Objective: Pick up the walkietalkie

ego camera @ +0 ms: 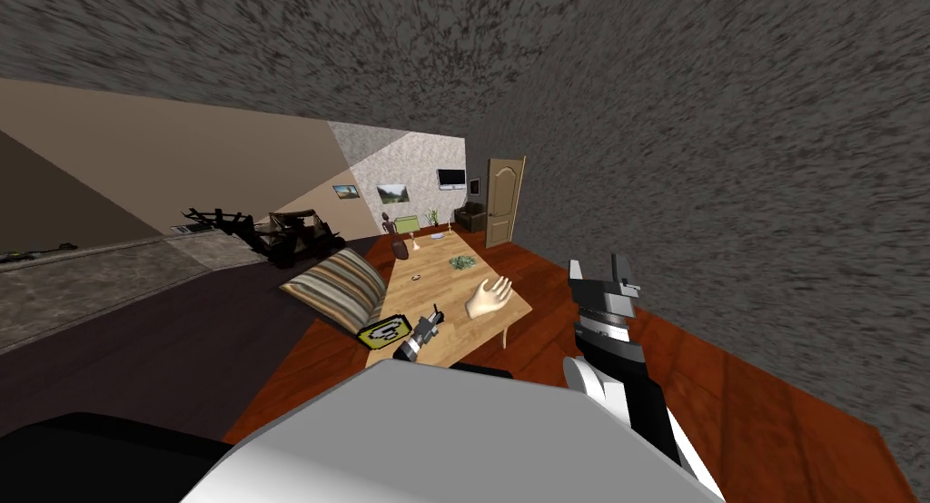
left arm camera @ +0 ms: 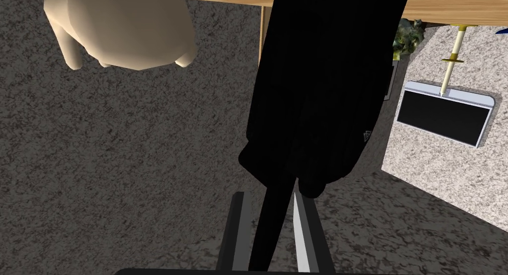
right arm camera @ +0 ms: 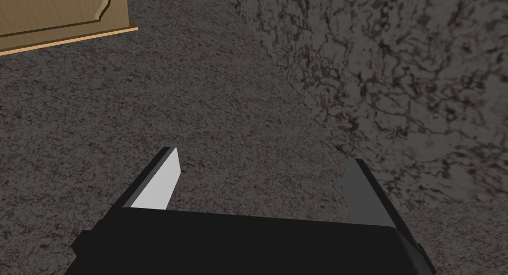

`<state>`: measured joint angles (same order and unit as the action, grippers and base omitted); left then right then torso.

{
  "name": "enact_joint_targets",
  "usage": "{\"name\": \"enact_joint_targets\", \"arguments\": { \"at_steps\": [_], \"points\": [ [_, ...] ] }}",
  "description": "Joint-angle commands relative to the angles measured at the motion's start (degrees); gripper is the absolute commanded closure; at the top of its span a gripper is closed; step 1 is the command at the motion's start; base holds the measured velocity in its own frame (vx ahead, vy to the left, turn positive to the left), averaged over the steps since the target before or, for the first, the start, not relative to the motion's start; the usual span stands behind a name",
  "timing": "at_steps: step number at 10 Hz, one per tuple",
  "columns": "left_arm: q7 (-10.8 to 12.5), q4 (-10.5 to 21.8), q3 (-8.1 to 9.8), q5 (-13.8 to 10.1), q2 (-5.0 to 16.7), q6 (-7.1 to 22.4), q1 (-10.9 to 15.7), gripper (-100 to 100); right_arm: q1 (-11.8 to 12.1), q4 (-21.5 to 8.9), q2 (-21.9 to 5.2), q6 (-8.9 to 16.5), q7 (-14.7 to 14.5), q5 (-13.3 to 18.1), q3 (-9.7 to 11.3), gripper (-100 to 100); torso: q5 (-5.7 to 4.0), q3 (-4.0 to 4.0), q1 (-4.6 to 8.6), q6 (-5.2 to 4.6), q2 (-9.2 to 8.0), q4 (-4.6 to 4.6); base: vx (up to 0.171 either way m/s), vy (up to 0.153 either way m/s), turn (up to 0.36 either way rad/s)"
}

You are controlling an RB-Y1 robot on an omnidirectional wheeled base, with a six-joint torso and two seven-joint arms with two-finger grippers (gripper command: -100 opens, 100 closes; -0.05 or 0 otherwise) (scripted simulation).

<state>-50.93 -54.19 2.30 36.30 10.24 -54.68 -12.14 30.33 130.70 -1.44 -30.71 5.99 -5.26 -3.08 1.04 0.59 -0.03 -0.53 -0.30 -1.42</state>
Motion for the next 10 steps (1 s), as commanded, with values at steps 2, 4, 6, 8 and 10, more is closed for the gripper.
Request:
{"name": "enact_joint_targets", "arguments": {
  "at_steps": [2, 4, 6, 8, 10],
  "points": [
    [-0.45, 1.52, -0.46, -4.53, 0.26, 0.00, -0.30, 100, 0.01, 0.00, 0.00, 0.00, 0.00, 0.00, -0.01, 0, 0.04, 0.11, -0.01, 0.03, 0.18, -0.07, -0.048, 0.002, -0.184],
    [-0.45, 1.52, -0.46, -6.88, 0.26, 0.00, -0.30, 100, 0.03, 0.00, 0.00, -0.01, 0.00, 0.00, -0.01, 0, 0.05, 0.33, -0.08, 0.09, 0.55, -0.14, 0.008, -0.002, 0.016],
    [-3.10, 5.56, -1.76, -10.79, 3.37, -0.72, -0.10, 100, 0.01, 0.00, 0.00, 0.00, 0.00, 0.00, 0.00, 0, 0.12, 0.25, -0.12, 0.03, 0.30, -0.19, -0.130, -0.005, -0.398],
    [-3.10, 5.56, -1.76, -14.56, 3.37, -0.72, -0.10, 100, 0.02, 0.00, 0.00, 0.00, 0.00, 0.00, -0.01, 0, 0.37, 0.38, -0.12, -0.01, 0.38, -0.42, -0.045, -0.010, -0.185],
    [-5.74, 8.44, -3.05, -17.95, 6.21, -1.45, 0.11, 100, 0.04, 0.01, 0.00, -0.01, 0.00, 0.00, -0.02, 0, 0.39, 0.63, -0.20, 0.06, 0.80, -0.50, -0.034, -0.019, -0.141]
  ]
}}
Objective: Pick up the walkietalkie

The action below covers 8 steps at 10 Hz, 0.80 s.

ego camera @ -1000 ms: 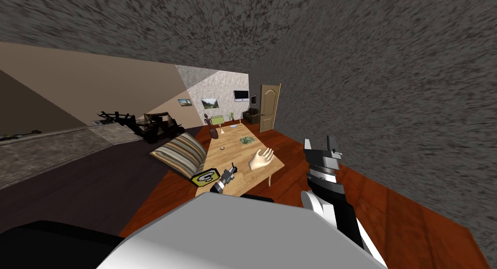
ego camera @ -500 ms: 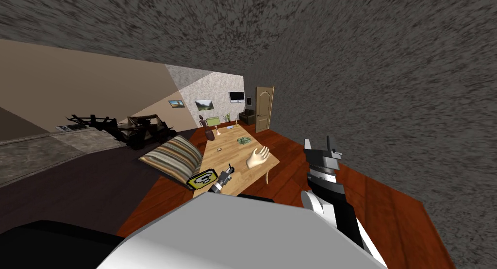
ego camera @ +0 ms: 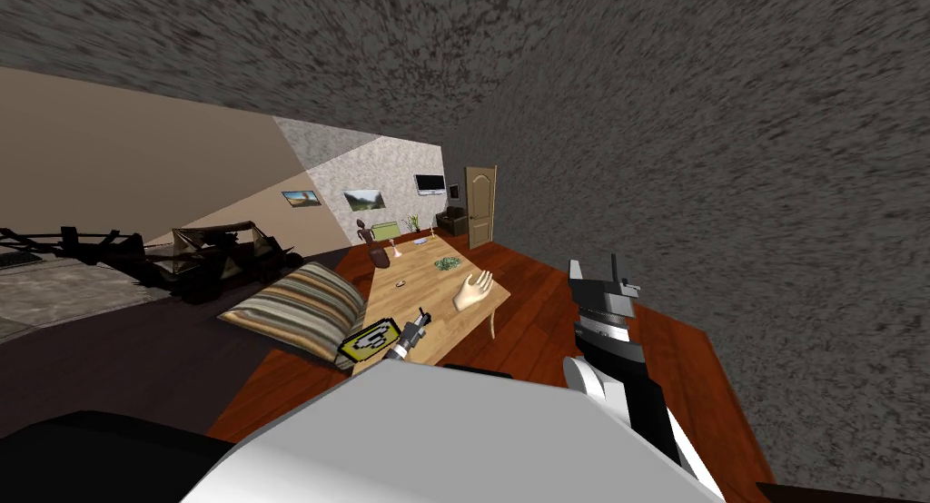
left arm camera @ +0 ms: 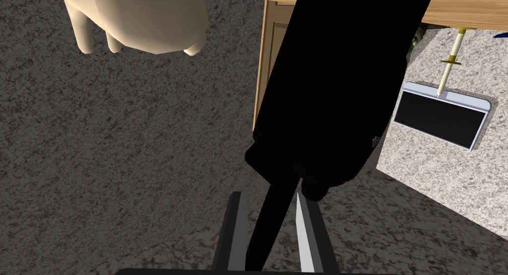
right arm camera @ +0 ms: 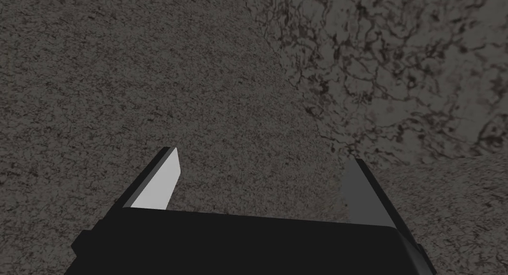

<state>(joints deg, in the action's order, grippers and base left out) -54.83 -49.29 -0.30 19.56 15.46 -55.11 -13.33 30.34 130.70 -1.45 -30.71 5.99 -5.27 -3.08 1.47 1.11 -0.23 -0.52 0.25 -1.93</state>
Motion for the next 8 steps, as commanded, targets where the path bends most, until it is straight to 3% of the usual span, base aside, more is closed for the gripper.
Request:
{"name": "enact_joint_targets", "arguments": {
  "at_steps": [1, 3, 5, 6, 8],
  "points": [
    [-1.84, 2.86, -0.45, -2.86, 1.26, -1.02, 1.29, 100, 0.00, 0.00, 0.00, 0.00, 0.00, 0.00, 0.00, 0, 0.00, 0.00, 0.00, 0.00, 0.00, 0.00, -0.143, -0.033, -0.386],
    [-1.84, 4.69, -0.45, -6.28, 1.26, -1.02, 1.29, 100, 0.00, 0.00, 0.00, 0.00, 0.00, 0.00, 0.00, 0, 0.02, -0.08, 0.00, -0.04, -0.06, 0.07, -0.047, -0.011, -0.244],
    [-1.84, 4.69, -0.45, -9.64, 1.26, -1.02, 1.29, 100, 0.03, 0.00, 0.00, 0.00, 0.00, 0.00, -0.02, 0, 0.02, 0.11, -0.15, 0.09, 0.25, -0.01, 0.010, 0.002, 0.045],
    [-4.49, 7.86, -1.75, -11.40, 4.18, -1.74, 1.50, 100, 0.03, 0.00, -0.01, 0.00, 0.00, 0.00, -0.02, 0, 0.04, 0.15, -0.18, 0.07, 0.32, -0.03, -0.101, -0.040, -0.401],
    [-4.49, 8.72, -1.75, -15.04, 4.37, -1.74, 1.50, 100, 0.00, 0.00, 0.00, 0.00, 0.00, 0.00, -0.01, 0, 0.29, -0.03, -0.01, -0.12, -0.15, -0.08, -0.111, -0.026, -0.374]
  ]
}}
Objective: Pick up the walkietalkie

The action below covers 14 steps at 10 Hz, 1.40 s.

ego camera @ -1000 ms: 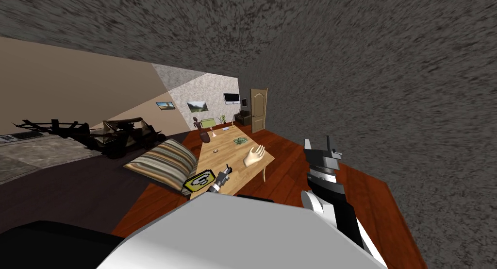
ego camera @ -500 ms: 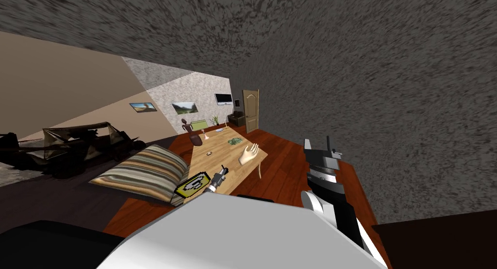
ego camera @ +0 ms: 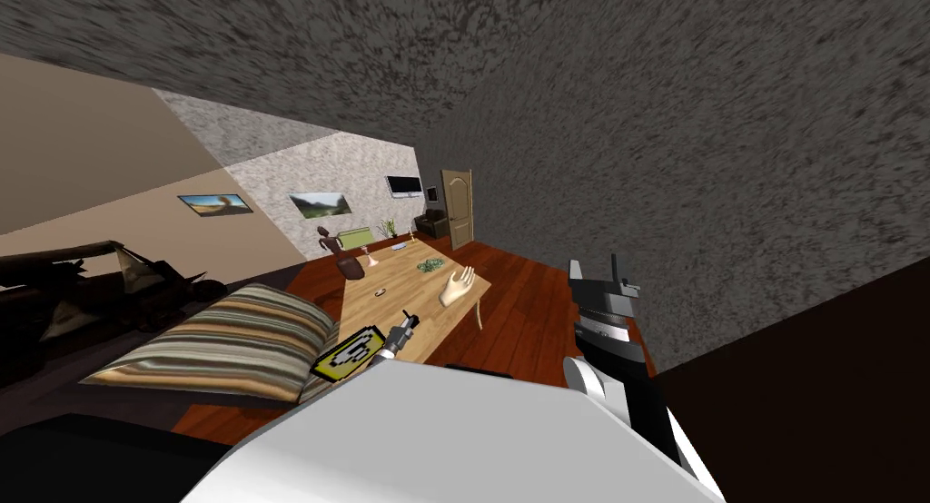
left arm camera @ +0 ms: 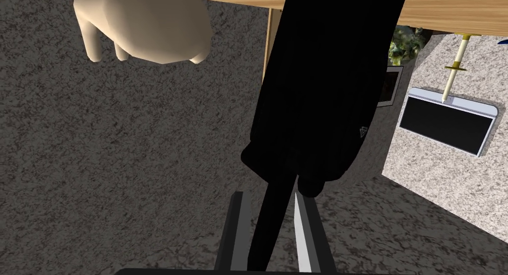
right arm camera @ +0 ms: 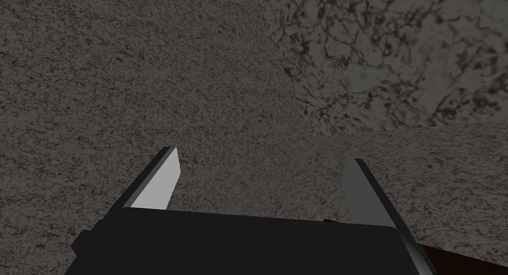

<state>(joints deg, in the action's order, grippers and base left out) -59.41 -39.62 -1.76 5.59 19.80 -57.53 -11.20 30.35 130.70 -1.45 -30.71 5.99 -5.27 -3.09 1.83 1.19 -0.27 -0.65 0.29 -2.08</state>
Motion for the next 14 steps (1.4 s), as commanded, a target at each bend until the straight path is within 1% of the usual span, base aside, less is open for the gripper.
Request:
{"name": "enact_joint_targets", "arguments": {
  "at_steps": [1, 2, 3, 4, 6, 8, 9, 10, 11, 12, 14],
  "points": [
    [0.09, -0.95, -0.28, -2.86, 0.03, 0.68, -0.63, 100, 0.00, 0.00, 0.00, 0.00, 0.00, 0.00, 0.00, 0, 0.00, 0.00, 0.00, 0.00, 0.00, 0.00, -0.016, -0.009, -0.034],
    [0.09, -0.95, -0.28, -4.58, 0.03, 0.68, -0.63, 100, 0.02, 0.00, 0.00, 0.00, 0.00, 0.00, -0.01, 0, -0.01, 0.12, -0.04, 0.07, 0.22, -0.05, 0.014, -0.006, 0.041],
    [0.09, -0.95, -0.28, -5.43, 0.03, 0.68, -0.63, 100, 0.02, 0.00, 0.00, 0.00, 0.00, 0.00, -0.01, 0, 0.01, 0.22, -0.08, 0.07, 0.38, -0.09, 0.017, -0.003, 0.013],
    [-2.55, 2.84, -1.58, -7.57, 2.87, -0.04, -0.42, 100, 0.02, 0.01, 0.00, -0.01, 0.00, 0.00, -0.01, 0, 0.03, 0.26, -0.10, 0.06, 0.44, -0.11, -0.086, -0.051, -0.358],
    [-2.55, 3.08, -1.58, -11.02, 3.14, -0.04, -0.42, 100, 0.00, 0.00, 0.00, 0.00, 0.00, 0.00, 0.00, 0, 0.10, 0.08, 0.02, -0.07, 0.09, -0.05, -0.093, -0.044, -0.357],
    [-2.55, 3.08, -1.58, -14.50, 3.14, -0.04, -0.42, 100, 0.02, 0.00, 0.00, 0.00, 0.00, 0.00, -0.01, 0, 0.14, 0.19, -0.10, -0.02, 0.31, -0.09, -0.017, -0.007, -0.034],
    [-2.55, 3.08, -1.58, -15.18, 3.14, -0.04, -0.42, 100, 0.02, 0.00, 0.00, 0.00, 0.00, 0.00, -0.01, 0, 0.15, 0.27, -0.17, 0.01, 0.42, -0.13, 0.010, 0.002, 0.021],
    [-5.19, 5.33, -2.87, -17.41, 5.99, -0.77, -0.22, 100, 0.02, 0.00, -0.01, 0.00, 0.00, 0.00, -0.01, 0, 0.17, 0.32, -0.20, -0.01, 0.51, -0.15, -0.065, -0.063, -0.323],
    [-5.19, 7.11, -2.87, -19.06, 6.26, -0.77, -0.22, 100, 0.00, 0.00, 0.00, 0.00, 0.00, 0.00, 0.00, 0, 0.17, 0.23, -0.05, -0.11, 0.33, -0.11, -0.116, -0.085, -0.452],
    [-5.19, 7.11, -2.87, -20.87, 6.26, -0.77, -0.22, 100, 0.00, 0.00, 0.00, 0.00, 0.00, 0.00, 0.00, 0, 0.15, 0.11, 0.06, -0.11, 0.15, -0.06, -0.079, -0.043, -0.336],
    [-5.19, 7.11, -2.87, -24.24, 6.26, -0.77, -0.22, 100, 0.02, 0.00, -0.01, 0.00, 0.00, 0.00, -0.01, 0, 0.14, 0.20, -0.16, 0.01, 0.32, -0.09, -0.012, 0.002, -0.014]
  ]
}}
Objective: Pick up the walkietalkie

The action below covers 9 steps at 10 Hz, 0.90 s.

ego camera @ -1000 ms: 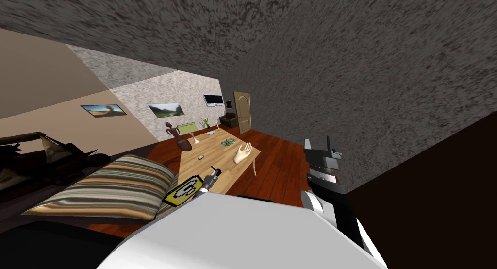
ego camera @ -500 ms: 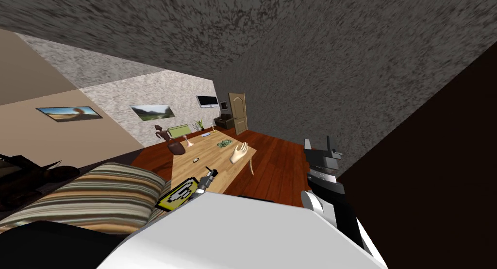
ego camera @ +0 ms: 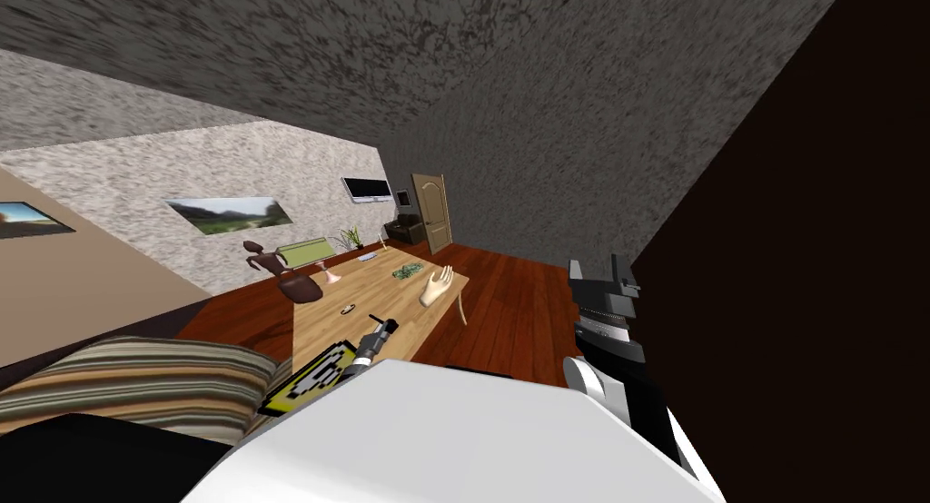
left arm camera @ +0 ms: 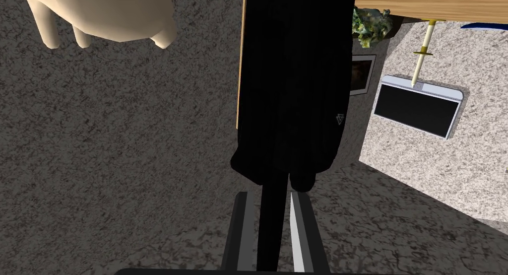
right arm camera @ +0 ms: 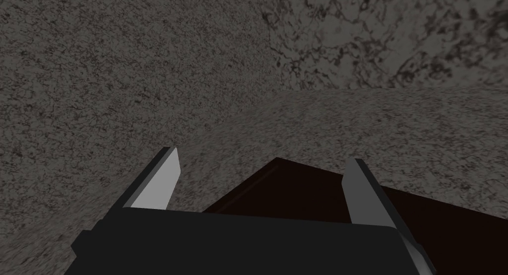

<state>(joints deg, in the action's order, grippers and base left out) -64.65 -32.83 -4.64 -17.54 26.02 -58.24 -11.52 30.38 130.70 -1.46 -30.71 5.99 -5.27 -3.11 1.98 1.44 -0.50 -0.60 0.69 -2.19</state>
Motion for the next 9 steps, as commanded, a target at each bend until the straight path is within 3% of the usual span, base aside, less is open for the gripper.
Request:
{"name": "enact_joint_targets", "arguments": {
  "at_steps": [1, 2, 4, 7, 8, 9],
  "points": [
    [0.05, 0.32, 0.01, -1.79, 0.04, -0.06, 0.10, 100, 0.00, 0.00, 0.00, 0.00, 0.00, 0.00, 0.00, 0, 0.00, 0.00, 0.00, 0.00, 0.00, 0.00, 0.010, 0.010, 0.029],
    [-2.60, 3.13, -1.28, -4.02, 2.92, -0.78, 0.31, 100, 0.00, 0.00, 0.00, 0.00, 0.00, 0.00, 0.00, 0, 0.03, 0.04, -0.03, -0.04, 0.07, -0.01, -0.081, -0.061, -0.353],
    [-2.60, 4.35, -1.28, -7.20, 3.15, -0.78, 0.31, 100, -0.03, -0.01, 0.01, 0.01, 0.00, 0.00, 0.02, 0, 0.00, -0.15, 0.28, -0.21, -0.24, 0.08, -0.084, -0.072, -0.407],
    [-2.60, 4.35, -1.28, -11.54, 3.15, -0.78, 0.31, 100, 0.00, 0.00, 0.00, 0.00, 0.00, 0.00, 0.00, 0, -0.06, 0.00, 0.06, 0.01, 0.00, 0.01, 0.001, -0.003, 0.015],
    [-5.24, 6.24, -2.58, -13.68, 6.07, -1.50, 0.51, 100, 0.00, 0.00, 0.00, 0.00, 0.00, 0.00, 0.00, 0, -0.04, 0.02, 0.04, -0.01, 0.04, 0.01, -0.084, -0.065, -0.369],
    [-5.24, 8.06, -2.58, -15.37, 6.26, -1.50, 0.51, 100, -0.03, 0.00, 0.00, 0.01, 0.00, 0.00, 0.01, 0, -0.07, -0.10, 0.23, -0.16, -0.18, 0.06, -0.108, -0.093, -0.452]
  ]
}}
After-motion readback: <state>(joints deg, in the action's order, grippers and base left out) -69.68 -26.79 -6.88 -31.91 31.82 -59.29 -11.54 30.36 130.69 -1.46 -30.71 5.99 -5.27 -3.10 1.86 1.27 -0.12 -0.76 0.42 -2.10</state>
